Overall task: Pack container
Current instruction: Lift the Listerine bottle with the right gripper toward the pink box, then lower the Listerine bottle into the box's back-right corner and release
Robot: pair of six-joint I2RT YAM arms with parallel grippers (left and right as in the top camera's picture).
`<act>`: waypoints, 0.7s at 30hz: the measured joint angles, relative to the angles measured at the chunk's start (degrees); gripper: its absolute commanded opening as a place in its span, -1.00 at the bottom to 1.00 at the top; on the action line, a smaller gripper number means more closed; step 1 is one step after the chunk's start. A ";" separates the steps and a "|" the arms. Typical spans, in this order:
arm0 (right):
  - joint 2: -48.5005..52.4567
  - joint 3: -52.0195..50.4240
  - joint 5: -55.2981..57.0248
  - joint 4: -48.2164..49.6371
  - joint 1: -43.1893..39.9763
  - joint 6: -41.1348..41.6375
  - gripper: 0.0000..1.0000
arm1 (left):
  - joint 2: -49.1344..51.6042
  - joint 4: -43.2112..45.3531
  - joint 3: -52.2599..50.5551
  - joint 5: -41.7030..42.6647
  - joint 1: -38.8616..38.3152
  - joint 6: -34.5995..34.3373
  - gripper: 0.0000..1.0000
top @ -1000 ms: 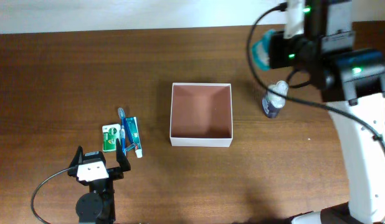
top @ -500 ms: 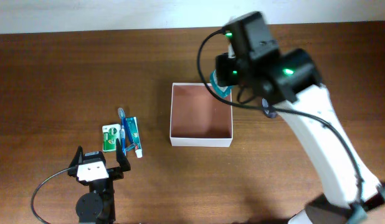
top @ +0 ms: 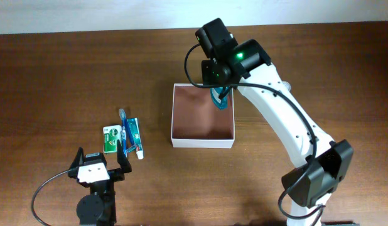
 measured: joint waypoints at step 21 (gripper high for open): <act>3.06 -0.02 3.43 -0.66 0.00 4.42 -0.64 | 0.00 0.00 0.00 0.00 0.00 0.00 1.00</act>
